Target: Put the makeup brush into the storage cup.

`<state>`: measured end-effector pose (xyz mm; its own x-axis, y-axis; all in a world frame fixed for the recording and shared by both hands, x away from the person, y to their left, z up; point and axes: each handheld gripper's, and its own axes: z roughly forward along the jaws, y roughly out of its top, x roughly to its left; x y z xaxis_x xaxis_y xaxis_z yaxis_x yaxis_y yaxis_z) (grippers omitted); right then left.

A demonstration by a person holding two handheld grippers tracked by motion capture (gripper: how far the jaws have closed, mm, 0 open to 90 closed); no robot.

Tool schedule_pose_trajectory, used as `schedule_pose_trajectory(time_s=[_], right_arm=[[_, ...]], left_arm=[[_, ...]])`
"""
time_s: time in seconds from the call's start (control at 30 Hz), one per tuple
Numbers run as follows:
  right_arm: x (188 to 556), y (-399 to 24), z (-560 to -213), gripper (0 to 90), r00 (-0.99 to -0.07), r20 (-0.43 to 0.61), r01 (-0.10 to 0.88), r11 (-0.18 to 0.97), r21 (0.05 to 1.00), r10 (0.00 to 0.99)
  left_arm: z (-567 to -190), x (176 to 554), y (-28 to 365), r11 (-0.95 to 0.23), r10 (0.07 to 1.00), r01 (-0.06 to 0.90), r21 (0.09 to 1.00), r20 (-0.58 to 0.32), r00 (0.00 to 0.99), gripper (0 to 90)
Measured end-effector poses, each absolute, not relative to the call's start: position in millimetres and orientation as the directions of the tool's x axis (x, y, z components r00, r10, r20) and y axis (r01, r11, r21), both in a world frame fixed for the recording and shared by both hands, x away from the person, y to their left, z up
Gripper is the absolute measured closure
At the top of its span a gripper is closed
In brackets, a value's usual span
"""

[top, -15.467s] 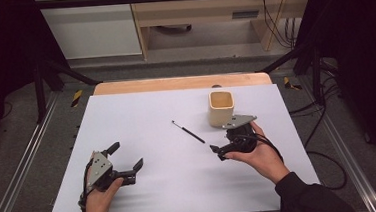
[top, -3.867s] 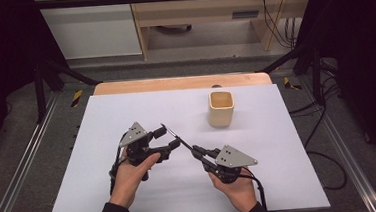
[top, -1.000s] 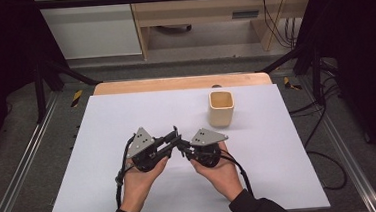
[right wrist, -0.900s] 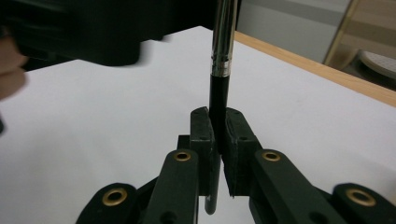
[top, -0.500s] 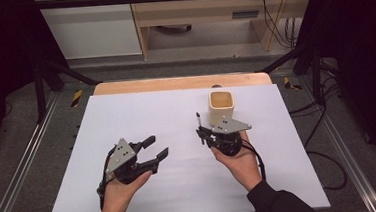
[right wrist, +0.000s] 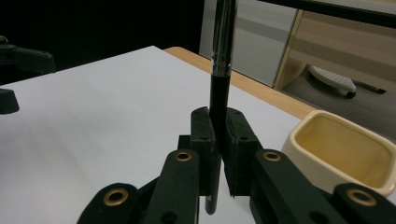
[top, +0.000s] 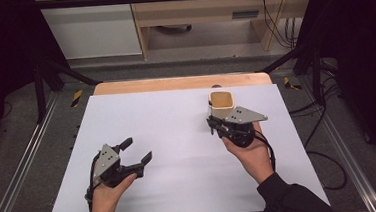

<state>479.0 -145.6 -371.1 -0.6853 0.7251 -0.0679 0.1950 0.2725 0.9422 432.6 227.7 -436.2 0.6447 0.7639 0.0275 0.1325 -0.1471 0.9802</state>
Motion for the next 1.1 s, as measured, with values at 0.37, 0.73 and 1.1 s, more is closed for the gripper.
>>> schedule_pose_trajectory(time_s=[0.37, 0.73, 1.1], right_arm=[[486.6, -166.4, -352.1, 83.7, -0.630, -0.031, 0.209, 0.207, 0.956, 0.776], [501.3, -174.6, -329.4, 83.7, -0.598, -0.061, 0.183, 0.210, 0.960, 0.799], [511.1, -178.0, -320.6, 83.7, -0.570, -0.053, 0.163, 0.176, 0.971, 0.820]], left_arm=[[-449.0, 428.2, 247.6, -0.091, 0.814, 0.081, 0.993, 0.027, 0.580, 11.5], [-450.8, 428.1, 253.7, -0.092, 0.808, 0.064, 0.994, 0.037, 0.588, 9.6], [-451.1, 426.9, 257.3, -0.088, 0.808, 0.052, 0.995, 0.041, 0.588, 9.2]])
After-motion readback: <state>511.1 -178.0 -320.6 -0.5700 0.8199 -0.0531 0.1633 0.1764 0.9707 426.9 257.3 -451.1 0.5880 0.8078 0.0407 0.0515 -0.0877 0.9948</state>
